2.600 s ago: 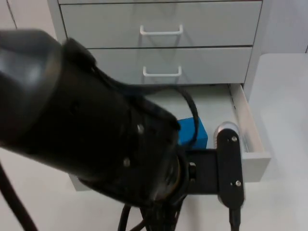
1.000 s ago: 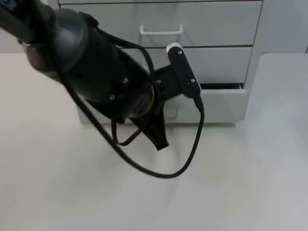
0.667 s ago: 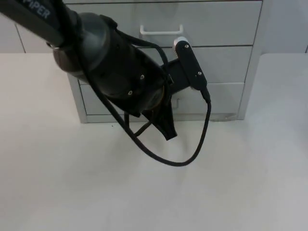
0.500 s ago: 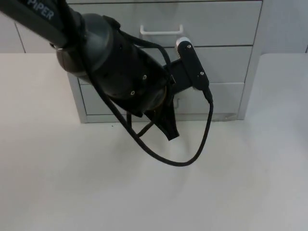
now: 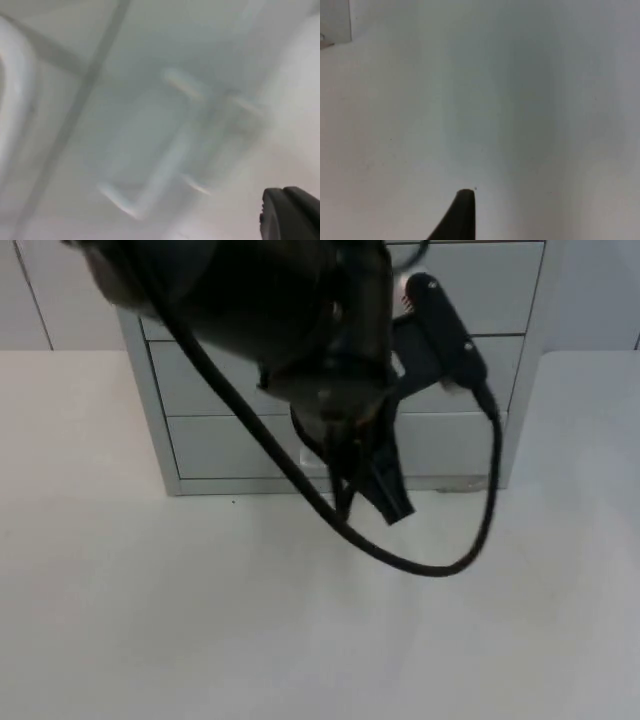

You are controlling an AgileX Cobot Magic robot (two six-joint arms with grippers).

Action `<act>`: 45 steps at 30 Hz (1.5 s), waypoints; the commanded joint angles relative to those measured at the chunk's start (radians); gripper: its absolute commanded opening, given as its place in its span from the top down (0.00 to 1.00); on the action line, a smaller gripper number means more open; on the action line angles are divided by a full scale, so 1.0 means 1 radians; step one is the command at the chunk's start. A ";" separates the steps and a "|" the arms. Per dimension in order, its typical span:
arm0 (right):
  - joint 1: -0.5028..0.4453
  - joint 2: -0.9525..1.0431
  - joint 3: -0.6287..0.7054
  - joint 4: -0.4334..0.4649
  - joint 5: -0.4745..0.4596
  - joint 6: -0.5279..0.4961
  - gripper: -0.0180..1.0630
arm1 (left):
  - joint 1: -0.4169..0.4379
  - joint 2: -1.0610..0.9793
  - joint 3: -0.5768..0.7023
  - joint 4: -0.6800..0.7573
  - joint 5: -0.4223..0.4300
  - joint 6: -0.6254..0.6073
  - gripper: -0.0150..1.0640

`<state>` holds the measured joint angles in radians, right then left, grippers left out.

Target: Open the drawer with the left hand, place the block into the drawer with the right hand, then close the drawer with the left hand.

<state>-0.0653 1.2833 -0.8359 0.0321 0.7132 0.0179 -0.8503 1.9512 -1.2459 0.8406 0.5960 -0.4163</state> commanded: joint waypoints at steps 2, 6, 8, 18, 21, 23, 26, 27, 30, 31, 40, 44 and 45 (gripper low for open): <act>-0.007 -0.009 0.004 0.000 0.004 -0.011 0.14 | -0.012 -0.088 -0.004 -0.349 0.033 0.224 0.99; -0.007 -0.009 0.004 0.000 0.004 -0.011 0.14 | -0.010 -0.182 -0.004 -0.617 0.054 0.416 0.99; -0.007 -0.009 0.004 0.000 0.004 -0.013 0.14 | -0.010 -0.252 -0.004 -0.682 0.067 0.458 0.99; -0.007 -0.009 0.004 0.000 0.004 -0.026 0.14 | 0.013 -0.376 -0.004 -0.656 0.124 0.456 0.99; -0.007 -0.009 0.004 0.000 0.004 -0.028 0.14 | 0.057 -0.398 -0.002 -0.671 0.131 0.450 0.99; -0.007 -0.009 0.004 0.000 0.004 -0.028 0.14 | 0.117 -0.420 0.017 -0.687 0.131 0.450 0.99; -0.007 -0.009 0.004 0.000 0.004 -0.030 0.14 | 0.238 -0.466 0.062 -0.713 0.129 0.450 0.99; -0.007 -0.009 0.004 0.000 0.004 -0.030 0.14 | 0.238 -0.466 0.062 -0.713 0.129 0.450 0.99; -0.007 -0.009 0.004 0.000 0.004 -0.030 0.14 | 0.375 -0.522 0.117 -0.751 0.101 0.450 0.99; -0.007 -0.009 0.004 0.000 0.004 -0.030 0.14 | 0.375 -0.522 0.117 -0.751 0.101 0.450 0.99; -0.007 -0.009 0.004 0.004 -0.003 -0.030 0.14 | 0.723 -0.661 0.230 -0.841 0.091 0.469 0.99; -0.007 -0.009 0.004 0.007 -0.007 -0.030 0.14 | 0.792 -0.701 0.257 -0.905 0.072 0.516 0.99; -0.007 -0.009 0.004 0.007 -0.007 -0.030 0.14 | 0.799 -0.711 0.267 -0.914 0.063 0.525 0.99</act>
<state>-0.0653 1.2833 -0.8359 0.0337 0.7132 0.0000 -0.0712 1.2659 -0.9974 -0.0268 0.6880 0.0794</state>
